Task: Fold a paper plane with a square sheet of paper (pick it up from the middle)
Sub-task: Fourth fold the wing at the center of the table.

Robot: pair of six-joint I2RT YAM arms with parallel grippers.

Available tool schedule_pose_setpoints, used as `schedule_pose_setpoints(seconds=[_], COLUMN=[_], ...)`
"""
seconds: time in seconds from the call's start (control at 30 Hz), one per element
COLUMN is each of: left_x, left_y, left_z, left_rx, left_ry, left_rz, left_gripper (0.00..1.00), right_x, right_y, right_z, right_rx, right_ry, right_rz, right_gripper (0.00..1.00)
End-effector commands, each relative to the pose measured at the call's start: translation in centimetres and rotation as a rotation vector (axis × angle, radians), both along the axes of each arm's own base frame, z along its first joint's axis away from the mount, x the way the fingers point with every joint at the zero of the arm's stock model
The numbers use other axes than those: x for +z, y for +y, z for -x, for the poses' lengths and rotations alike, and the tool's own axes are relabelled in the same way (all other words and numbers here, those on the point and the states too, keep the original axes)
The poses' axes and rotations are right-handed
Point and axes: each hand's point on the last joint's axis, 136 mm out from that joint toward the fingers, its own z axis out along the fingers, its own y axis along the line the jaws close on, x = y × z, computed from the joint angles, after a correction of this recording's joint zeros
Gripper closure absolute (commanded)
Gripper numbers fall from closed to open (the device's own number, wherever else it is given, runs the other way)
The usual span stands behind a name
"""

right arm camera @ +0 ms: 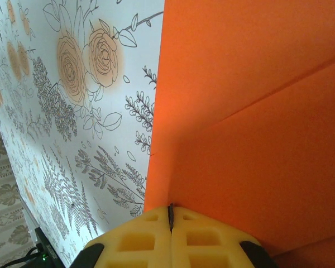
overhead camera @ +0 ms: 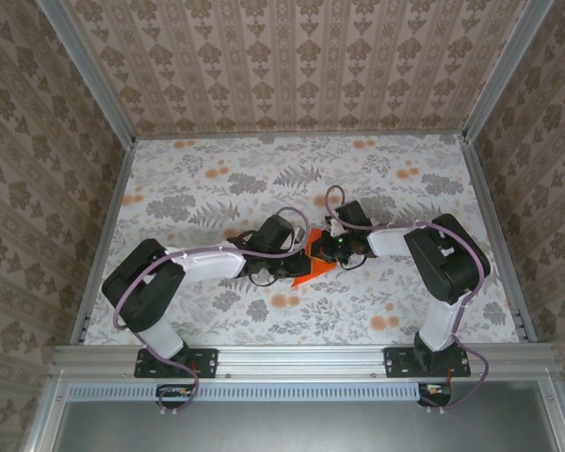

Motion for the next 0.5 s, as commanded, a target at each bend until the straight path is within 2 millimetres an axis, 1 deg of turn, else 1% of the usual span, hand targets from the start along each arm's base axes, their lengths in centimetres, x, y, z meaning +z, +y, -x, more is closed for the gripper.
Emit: schedule_pose_setpoints(seconds=[0.0,0.13,0.23,0.4,0.47], left_x=[-0.7,-1.8,-2.6,-2.9,-2.6], left_y=[-0.3,-0.4,0.0,0.7,0.7], left_z=[0.3,0.7,0.6,0.2,0.0], left_rx=[0.021,0.015,0.024,0.042,0.047], left_ry=[0.036,0.061,0.064,0.040,0.028], left_rz=[0.008,-0.017,-0.050,-0.084,-0.068], left_gripper=[0.88,0.84,0.82,0.80,0.80], right_x=[-6.6,-6.7,-6.8,-7.0,-7.1], right_y=[-4.2,-4.3,-4.3,-4.5,-4.5], right_z=[2.8,2.8,2.8,3.1,3.1], right_rx=[-0.067,-0.070,-0.069,-0.065,-0.065], right_ry=[0.153,0.157,0.162,0.172,0.173], right_rz=[0.242,0.246,0.249,0.258,0.261], right_gripper=[1.00,1.00,1.00,1.00,1.00])
